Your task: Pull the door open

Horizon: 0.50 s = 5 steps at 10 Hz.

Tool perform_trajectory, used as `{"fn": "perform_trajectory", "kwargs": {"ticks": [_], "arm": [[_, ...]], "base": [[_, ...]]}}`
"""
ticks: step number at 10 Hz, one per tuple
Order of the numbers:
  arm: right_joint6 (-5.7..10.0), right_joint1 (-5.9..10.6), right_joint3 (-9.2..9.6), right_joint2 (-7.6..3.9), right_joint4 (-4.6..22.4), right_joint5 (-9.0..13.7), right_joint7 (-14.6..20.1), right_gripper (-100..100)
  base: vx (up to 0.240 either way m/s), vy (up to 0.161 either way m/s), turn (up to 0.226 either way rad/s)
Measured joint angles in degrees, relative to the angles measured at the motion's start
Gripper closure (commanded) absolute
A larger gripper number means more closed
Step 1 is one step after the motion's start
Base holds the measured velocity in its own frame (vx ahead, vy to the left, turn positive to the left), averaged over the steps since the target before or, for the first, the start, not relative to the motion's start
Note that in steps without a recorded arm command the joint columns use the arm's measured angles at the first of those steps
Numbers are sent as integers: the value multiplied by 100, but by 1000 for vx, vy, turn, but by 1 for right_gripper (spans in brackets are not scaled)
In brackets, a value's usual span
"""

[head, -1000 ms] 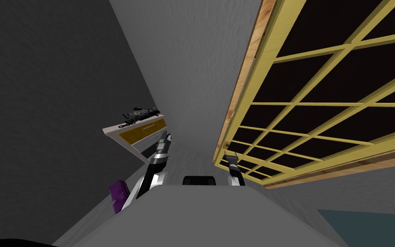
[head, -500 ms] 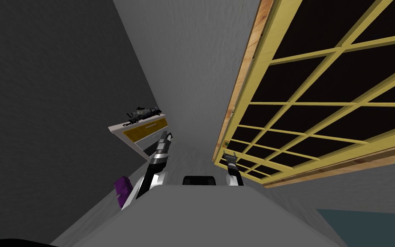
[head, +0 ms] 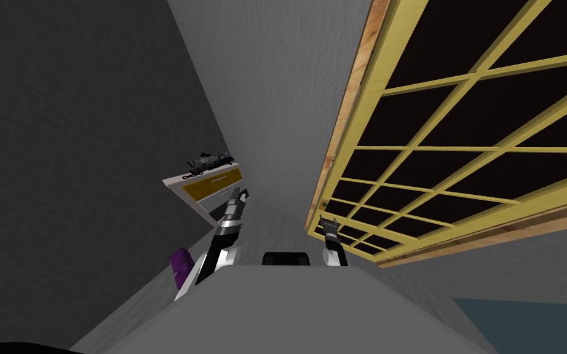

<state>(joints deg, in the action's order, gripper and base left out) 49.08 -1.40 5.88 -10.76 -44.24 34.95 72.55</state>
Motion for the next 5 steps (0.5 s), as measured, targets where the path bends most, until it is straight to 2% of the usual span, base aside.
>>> {"fn": "perform_trajectory", "kwargs": {"ticks": [2,3,5], "arm": [[-2,33,42,25,22,87,250,-100],[-2,34,44,26,23,92,277,-100],[75,34,34,-91,168,114,424,-100]], "base": [[-33,-10,10],[135,-1,86],[194,-9,74]]}}
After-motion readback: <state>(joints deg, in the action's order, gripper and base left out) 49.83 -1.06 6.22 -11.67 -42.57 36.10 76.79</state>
